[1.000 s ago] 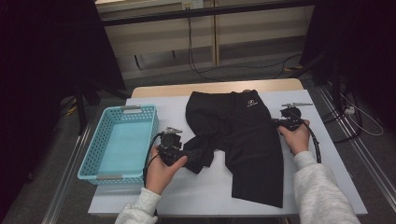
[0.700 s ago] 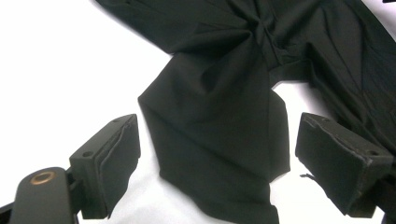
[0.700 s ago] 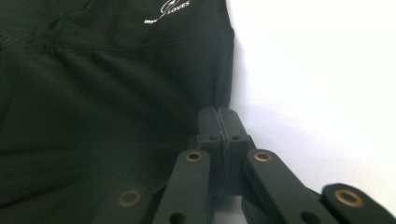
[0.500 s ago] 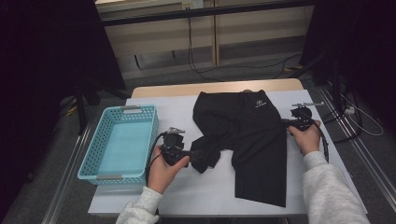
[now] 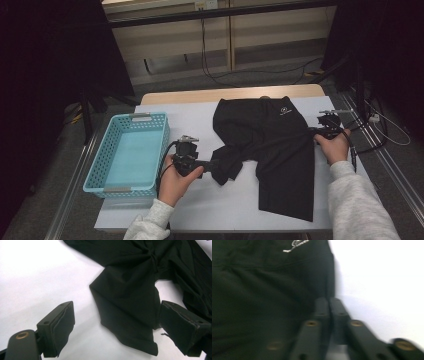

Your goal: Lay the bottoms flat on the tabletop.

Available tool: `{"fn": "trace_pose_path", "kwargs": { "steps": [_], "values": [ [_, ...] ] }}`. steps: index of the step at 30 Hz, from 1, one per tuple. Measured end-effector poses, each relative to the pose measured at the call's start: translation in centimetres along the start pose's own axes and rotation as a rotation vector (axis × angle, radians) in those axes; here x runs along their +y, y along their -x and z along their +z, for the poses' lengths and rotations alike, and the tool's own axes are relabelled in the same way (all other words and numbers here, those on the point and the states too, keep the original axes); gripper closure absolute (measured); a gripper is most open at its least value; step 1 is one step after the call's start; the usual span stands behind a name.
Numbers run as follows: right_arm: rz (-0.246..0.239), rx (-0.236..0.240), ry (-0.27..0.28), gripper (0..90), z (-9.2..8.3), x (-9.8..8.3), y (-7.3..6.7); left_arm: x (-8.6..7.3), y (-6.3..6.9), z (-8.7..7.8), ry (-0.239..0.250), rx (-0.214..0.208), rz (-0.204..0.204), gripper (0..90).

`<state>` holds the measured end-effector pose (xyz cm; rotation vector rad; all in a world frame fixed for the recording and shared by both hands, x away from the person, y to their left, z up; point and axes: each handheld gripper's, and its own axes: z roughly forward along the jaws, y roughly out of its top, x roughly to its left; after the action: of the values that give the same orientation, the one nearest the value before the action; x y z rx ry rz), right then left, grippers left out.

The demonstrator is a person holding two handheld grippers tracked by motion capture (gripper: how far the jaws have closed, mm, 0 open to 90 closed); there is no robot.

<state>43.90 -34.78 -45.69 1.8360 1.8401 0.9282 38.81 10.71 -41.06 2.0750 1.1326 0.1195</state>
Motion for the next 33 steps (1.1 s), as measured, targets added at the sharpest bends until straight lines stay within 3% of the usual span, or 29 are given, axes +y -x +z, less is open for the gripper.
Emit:
{"fn": "trace_pose_path", "kwargs": {
  "steps": [2, 4, 6, 9, 13, 17, 23, 28, 33],
  "values": [
    [-0.01, -0.021, -0.009, 57.5, -0.2, 0.0, -0.4, 0.0, 0.0, 0.0, -0.005, -0.005, 0.005, 13.7],
    [-0.027, -0.039, -0.01, 53.5, -0.6, -0.4, -0.7, 0.0, -0.1, 0.0, 0.005, -0.001, 0.003, 13.7],
    [-0.032, -0.023, -0.008, 51.2, -1.1, -1.0, -0.9, 0.0, -0.1, -0.1, 0.003, -0.001, 0.004, 13.6],
    [-0.089, -0.04, -0.046, 49.0, -2.2, -1.9, -1.5, 0.0, -0.1, 0.0, 0.0, 0.001, 0.003, 13.6],
    [-0.086, -0.006, -0.056, 49.1, -4.0, -3.7, -2.3, 0.1, 0.1, -0.2, 0.0, -0.006, 0.006, 13.4],
    [-0.147, 0.009, -0.041, 49.4, -5.4, -5.8, -3.6, 0.2, 0.3, -0.3, 0.005, -0.005, 0.016, 13.4],
    [-0.16, 0.067, -0.054, 49.4, -7.5, -8.2, -5.1, 0.4, 0.3, -0.5, 0.016, -0.007, 0.021, 13.5],
    [-0.174, 0.055, -0.043, 51.3, -8.8, -9.6, -5.5, 0.1, 0.5, -0.5, 0.01, -0.01, 0.025, 13.7],
    [-0.166, 0.054, -0.057, 62.1, -10.3, -10.8, -5.6, 0.2, 0.8, -0.6, 0.022, -0.022, 0.038, 13.9]
  ]
}}
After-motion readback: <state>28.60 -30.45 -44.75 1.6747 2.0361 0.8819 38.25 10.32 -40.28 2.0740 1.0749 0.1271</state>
